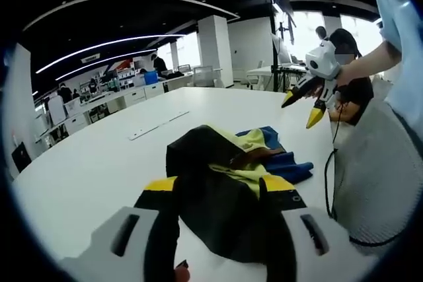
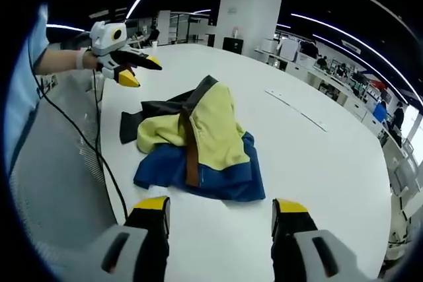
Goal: Fold the garment on the visible template until the final outline fits inside the template.
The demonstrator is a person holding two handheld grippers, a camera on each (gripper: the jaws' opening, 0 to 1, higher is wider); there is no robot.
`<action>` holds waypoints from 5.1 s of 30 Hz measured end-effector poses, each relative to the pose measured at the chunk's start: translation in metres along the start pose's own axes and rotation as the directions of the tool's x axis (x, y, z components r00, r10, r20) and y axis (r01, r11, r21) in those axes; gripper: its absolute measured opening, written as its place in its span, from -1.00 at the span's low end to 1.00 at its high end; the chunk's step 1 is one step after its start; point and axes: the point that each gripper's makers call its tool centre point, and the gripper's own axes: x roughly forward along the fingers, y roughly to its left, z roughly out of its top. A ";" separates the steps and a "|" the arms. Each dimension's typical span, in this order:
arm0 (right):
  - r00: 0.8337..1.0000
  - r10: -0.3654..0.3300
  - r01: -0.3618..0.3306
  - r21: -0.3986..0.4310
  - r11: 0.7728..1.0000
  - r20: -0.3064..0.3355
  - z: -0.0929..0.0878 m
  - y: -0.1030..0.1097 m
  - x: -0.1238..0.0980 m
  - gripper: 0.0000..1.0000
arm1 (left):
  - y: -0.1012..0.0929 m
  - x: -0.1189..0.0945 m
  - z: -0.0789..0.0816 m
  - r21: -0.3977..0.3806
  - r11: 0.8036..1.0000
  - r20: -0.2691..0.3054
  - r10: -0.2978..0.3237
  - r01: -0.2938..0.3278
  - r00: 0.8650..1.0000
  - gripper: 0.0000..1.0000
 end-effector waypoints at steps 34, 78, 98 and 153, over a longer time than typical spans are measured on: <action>0.999 0.016 -0.035 -0.433 0.901 -0.047 0.005 -0.001 0.053 -0.39 | 0.014 0.083 -0.003 0.671 0.709 -0.140 -0.169 0.219 0.976 -0.51; 0.995 0.068 -0.093 -0.548 0.831 -0.066 -0.005 0.015 0.072 -0.66 | 0.009 0.110 -0.014 0.839 0.455 -0.231 -0.198 0.298 0.953 -1.00; 0.998 0.041 -0.021 -0.421 0.907 0.039 0.019 0.008 0.065 -1.00 | 0.006 0.099 -0.017 0.838 0.462 -0.223 -0.193 0.289 0.956 -0.77; 0.933 -0.168 0.061 0.320 0.945 0.318 0.089 -0.063 0.006 -1.00 | 0.028 0.080 0.056 0.030 0.986 0.023 -0.164 0.164 0.986 -1.00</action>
